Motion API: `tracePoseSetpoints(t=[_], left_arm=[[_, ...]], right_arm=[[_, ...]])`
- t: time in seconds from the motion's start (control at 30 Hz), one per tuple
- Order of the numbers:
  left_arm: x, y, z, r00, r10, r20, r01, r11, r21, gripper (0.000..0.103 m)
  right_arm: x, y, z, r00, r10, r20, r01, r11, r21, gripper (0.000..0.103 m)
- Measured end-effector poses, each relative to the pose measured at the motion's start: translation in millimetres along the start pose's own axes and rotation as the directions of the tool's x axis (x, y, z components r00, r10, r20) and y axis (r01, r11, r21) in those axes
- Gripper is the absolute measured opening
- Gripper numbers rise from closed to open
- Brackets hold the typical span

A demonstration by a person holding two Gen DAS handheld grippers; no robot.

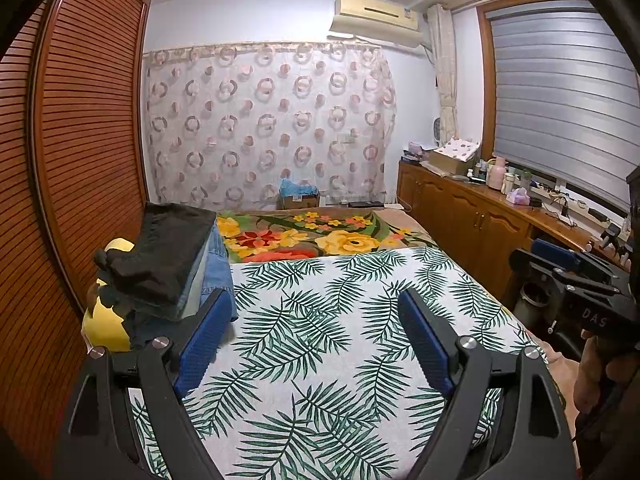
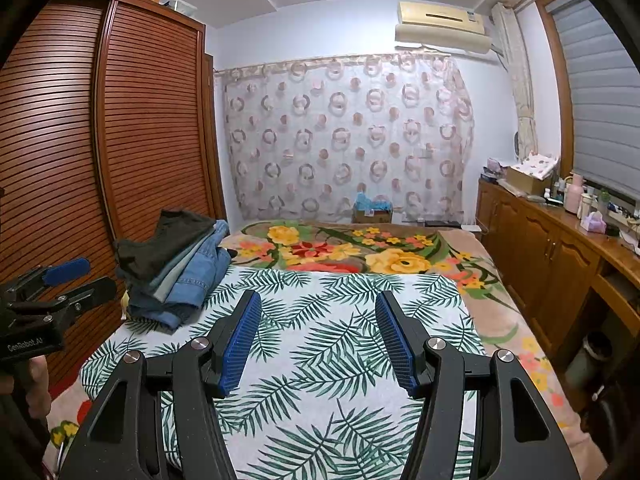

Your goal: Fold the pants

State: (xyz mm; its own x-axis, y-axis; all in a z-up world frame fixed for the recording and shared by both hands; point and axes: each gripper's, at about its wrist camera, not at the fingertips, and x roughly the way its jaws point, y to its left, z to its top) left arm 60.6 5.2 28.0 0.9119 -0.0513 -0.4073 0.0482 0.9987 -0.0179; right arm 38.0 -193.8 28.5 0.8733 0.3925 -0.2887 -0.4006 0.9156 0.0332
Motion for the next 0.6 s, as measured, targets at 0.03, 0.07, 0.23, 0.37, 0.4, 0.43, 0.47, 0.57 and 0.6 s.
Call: tracePoseSetpoints(t=[0.03,0.07,0.23,0.37,0.4,0.43,0.47,0.57,0.6], left_arm=[[-0.3,-0.1,0.1,1.0,0.0,0.001,0.0,1.0,0.0,0.086],[-0.4,-0.3,0.3,1.0,0.0,0.001,0.0,1.0,0.0,0.086],[-0.3,0.1,0.2,1.0,0.0,0.001,0.0,1.0,-0.001,0.086],[-0.5,0.2,-0.4,1.0,0.0,0.001,0.0,1.0,0.0,0.086],[-0.5,0.3,-0.4,1.0,0.0,0.001,0.0,1.0,0.0,0.086],[-0.5,0.4,-0.4,1.0,0.0,0.001,0.0,1.0,0.0,0.086],[-0.4,0.5,-0.6,1.0,0.0,0.001,0.0,1.0,-0.001,0.086],[-0.4,0.6,-0.8,1.0,-0.001,0.001,0.001,1.0,-0.001,0.086],[-0.4,0.5,-0.8,1.0,-0.001,0.001,0.001,1.0,-0.001,0.086]], right_arm=[[0.0,0.0,-0.2,1.0,0.0,0.001,0.0,1.0,0.0,0.061],[-0.2,-0.2,0.4,1.0,0.0,0.002,0.0,1.0,0.0,0.061],[-0.4,0.3,0.2,1.0,0.0,0.001,0.0,1.0,0.0,0.061],[-0.4,0.3,0.1,1.0,0.0,0.002,0.0,1.0,-0.001,0.061],[-0.5,0.2,0.8,1.0,-0.001,0.002,0.001,1.0,-0.001,0.061],[-0.7,0.0,0.7,1.0,0.001,0.001,-0.001,1.0,-0.001,0.061],[-0.5,0.4,0.1,1.0,0.0,0.002,0.0,1.0,0.0,0.061],[-0.4,0.3,0.0,1.0,0.0,0.002,0.0,1.0,-0.001,0.061],[-0.5,0.2,0.2,1.0,0.0,0.002,0.0,1.0,-0.001,0.061]])
